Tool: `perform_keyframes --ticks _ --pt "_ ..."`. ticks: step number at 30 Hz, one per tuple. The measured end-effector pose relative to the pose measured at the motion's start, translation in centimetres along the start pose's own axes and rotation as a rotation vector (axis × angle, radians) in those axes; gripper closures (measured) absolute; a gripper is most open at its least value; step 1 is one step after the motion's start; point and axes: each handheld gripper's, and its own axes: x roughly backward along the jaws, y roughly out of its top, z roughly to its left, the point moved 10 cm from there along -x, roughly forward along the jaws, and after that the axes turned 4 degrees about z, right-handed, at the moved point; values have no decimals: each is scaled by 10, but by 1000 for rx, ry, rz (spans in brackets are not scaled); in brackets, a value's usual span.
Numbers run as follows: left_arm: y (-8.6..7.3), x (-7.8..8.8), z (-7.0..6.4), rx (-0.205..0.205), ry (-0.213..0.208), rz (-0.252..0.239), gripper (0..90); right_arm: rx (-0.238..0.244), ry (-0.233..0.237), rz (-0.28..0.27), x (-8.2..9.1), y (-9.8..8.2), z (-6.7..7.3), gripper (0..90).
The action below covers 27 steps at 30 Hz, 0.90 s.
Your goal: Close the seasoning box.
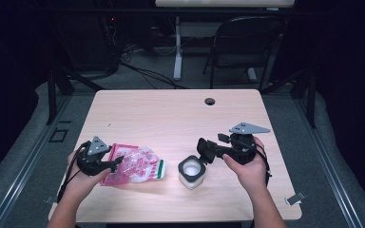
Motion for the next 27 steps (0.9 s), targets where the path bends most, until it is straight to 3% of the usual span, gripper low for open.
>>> perform_keyframes --ticks 7,15,27 --pt "0 1 1 0 5 -2 408 -23 -29 10 0 -4 -12 591" --pt "0 1 3 2 9 -6 409 -16 -54 24 -1 -7 -19 691" --pt "-1 -1 3 1 10 0 409 -28 -47 51 -9 -15 -23 812"
